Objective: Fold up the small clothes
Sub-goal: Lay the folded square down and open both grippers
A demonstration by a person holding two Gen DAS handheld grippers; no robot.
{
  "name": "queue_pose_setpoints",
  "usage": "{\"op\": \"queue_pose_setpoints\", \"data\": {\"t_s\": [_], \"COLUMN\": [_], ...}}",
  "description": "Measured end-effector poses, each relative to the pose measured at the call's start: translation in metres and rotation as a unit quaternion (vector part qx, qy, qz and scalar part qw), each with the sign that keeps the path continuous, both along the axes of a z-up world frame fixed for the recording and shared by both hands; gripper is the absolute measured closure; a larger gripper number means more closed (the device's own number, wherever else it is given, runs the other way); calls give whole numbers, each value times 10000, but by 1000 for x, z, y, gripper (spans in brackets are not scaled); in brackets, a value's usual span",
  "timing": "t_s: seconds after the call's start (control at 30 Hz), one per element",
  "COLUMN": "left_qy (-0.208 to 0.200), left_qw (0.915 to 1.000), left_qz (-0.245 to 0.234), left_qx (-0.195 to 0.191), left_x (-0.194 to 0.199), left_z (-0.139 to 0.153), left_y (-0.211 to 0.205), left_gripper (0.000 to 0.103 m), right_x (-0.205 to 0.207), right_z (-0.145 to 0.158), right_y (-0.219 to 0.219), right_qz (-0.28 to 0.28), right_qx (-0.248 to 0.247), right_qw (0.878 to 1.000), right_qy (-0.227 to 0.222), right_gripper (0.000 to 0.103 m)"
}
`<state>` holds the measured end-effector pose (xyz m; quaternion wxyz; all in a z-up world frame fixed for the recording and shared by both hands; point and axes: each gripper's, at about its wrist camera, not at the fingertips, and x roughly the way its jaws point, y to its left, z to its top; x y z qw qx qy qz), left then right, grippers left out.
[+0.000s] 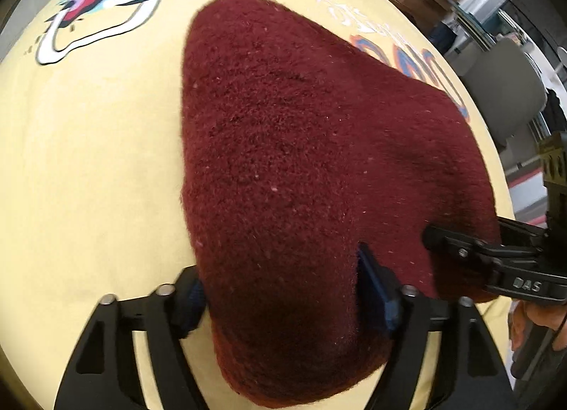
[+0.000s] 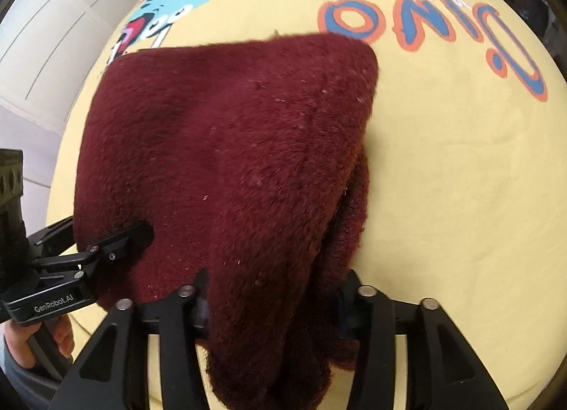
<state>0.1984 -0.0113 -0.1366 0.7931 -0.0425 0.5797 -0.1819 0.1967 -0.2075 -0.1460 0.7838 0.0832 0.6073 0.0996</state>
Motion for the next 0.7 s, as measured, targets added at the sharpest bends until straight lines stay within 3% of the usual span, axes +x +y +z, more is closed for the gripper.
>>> {"op": "queue_pose_setpoints", "data": {"t_s": [0.07, 0.2, 0.47, 0.6, 0.7], "left_qy": [72, 226, -454, -669, -847], "left_qw": [9999, 9994, 9972, 9948, 9919], "left_qz": [63, 239, 181, 186, 211], "left_qx": [140, 91, 572, 742, 928], "left_x": [2, 1, -18, -30, -34], "left_z": [-3, -2, 44, 49, 48], "left_y": [4, 14, 11, 9, 13], "left_gripper": [11, 8, 1, 1, 1], "right_x": [1, 15, -14, -27, -34], "right_z": [0, 9, 39, 45, 41], "right_y": [2, 14, 6, 4, 2], "right_qz": [9, 50, 119, -21, -121], "right_qx": [-86, -312, -636, -735, -847], "right_qw": [10000, 9995, 9962, 9937, 9914], "right_qy": [11, -27, -583, -843, -988], "right_gripper": [35, 21, 17, 0, 0]}}
